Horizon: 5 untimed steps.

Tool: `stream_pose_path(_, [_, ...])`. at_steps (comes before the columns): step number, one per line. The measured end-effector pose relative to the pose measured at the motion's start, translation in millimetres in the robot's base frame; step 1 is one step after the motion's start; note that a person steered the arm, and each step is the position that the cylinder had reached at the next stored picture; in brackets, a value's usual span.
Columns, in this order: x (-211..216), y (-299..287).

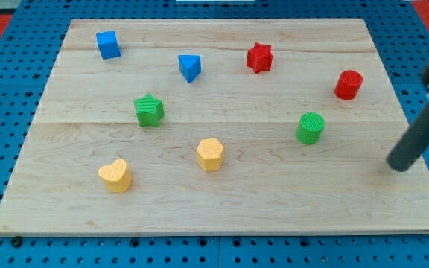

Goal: Touch the bottom right of yellow hexagon

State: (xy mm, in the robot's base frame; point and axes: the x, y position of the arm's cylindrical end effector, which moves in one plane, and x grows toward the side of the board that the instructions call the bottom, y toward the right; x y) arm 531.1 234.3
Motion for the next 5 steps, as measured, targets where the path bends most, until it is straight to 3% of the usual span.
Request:
stream_pose_path(1, [22, -52])
stream_pose_path(2, [28, -58])
stream_pose_path(4, [23, 15])
stream_pose_path(5, [4, -33])
